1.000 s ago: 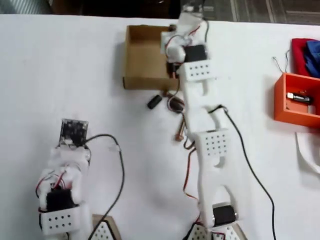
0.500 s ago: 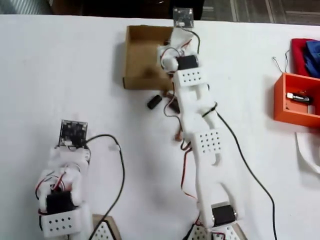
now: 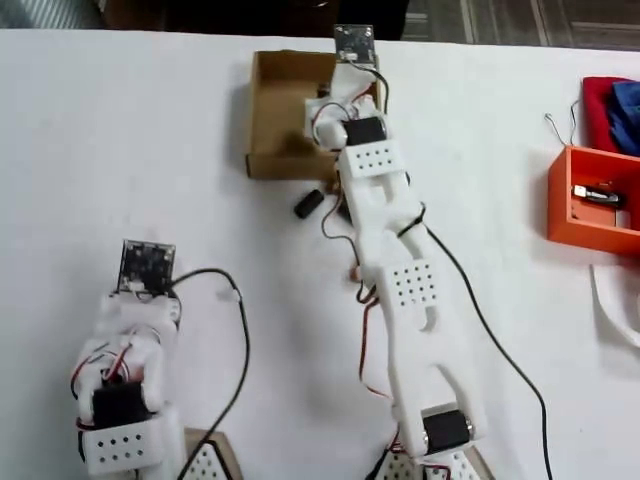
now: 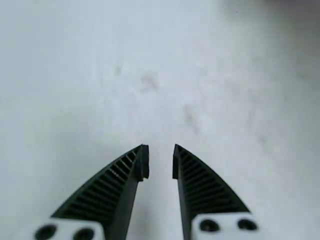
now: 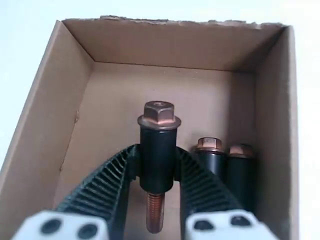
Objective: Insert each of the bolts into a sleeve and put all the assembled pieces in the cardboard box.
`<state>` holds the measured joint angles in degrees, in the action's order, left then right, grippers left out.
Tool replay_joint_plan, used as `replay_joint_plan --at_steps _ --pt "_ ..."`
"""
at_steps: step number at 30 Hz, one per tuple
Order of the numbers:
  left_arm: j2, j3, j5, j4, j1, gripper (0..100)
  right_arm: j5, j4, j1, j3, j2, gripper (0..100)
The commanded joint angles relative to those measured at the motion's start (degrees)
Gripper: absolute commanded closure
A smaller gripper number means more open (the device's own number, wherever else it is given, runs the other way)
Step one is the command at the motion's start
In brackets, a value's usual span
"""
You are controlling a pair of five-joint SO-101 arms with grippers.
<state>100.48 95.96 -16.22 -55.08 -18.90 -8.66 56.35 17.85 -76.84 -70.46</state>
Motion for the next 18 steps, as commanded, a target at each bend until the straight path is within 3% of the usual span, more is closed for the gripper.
replay_joint_plan --at_steps 1,18 --pt "0.53 1.27 0.0 -0.18 -0.44 90 -0.35 -1.45 0.31 -3.96 1.36 97.7" --pt "0.53 1.27 0.0 -0.18 -0.44 90 -0.35 -1.71 0.4 -0.18 1.27 97.7"
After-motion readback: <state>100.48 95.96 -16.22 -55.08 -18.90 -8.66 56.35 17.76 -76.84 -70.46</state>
